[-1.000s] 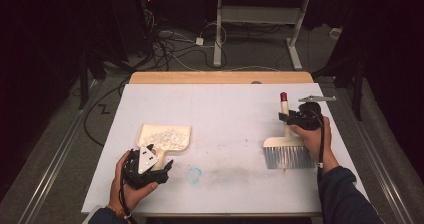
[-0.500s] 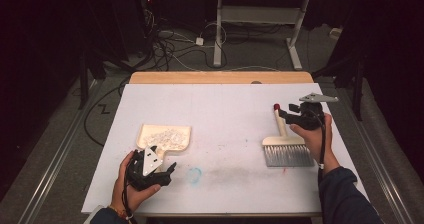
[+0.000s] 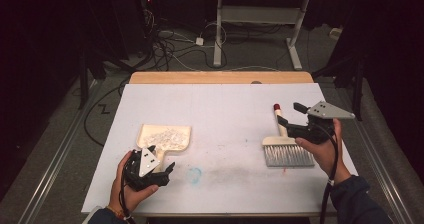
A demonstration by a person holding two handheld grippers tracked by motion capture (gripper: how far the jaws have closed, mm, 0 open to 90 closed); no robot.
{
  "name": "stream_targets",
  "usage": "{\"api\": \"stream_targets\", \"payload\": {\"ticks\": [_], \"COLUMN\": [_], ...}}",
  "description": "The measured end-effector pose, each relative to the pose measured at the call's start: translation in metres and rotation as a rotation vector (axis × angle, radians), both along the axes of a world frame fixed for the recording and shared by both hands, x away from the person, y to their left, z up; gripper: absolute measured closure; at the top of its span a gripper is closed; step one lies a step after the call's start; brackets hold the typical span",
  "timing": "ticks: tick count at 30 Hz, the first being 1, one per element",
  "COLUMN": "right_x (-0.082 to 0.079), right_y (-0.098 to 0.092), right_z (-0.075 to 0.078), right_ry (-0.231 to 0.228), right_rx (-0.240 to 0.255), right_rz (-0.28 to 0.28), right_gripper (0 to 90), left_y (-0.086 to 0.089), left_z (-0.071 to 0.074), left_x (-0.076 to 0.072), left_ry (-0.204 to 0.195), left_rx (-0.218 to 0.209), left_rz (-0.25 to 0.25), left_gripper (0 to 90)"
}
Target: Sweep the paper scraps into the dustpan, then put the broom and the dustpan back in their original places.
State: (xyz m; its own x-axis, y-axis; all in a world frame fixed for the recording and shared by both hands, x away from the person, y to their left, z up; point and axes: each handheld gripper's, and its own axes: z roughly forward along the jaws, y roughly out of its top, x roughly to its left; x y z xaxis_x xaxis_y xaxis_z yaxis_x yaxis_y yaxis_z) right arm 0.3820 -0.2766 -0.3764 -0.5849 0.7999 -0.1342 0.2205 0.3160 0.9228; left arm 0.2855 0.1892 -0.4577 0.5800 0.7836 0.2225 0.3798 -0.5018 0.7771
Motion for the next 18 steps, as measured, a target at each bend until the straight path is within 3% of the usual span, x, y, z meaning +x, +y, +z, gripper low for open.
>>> {"api": "stream_targets", "payload": {"ticks": [4, 18], "right_x": [-0.017, -0.051], "right_y": [0.003, -0.006], "right_z": [0.002, -0.009], "right_ry": [-0.035, -0.082], "right_rx": [-0.007, -0.091], "right_rz": [0.042, 0.038], "right_gripper": [27.0, 22.6], "left_y": [-0.001, -0.004], "left_z": [0.001, 0.001], "left_x": [-0.002, -0.002], "left_ry": [-0.014, -0.027], "left_rx": [-0.001, 0.014], "left_rz": [-0.008, -0.028], "left_gripper": [17.6, 17.6]}}
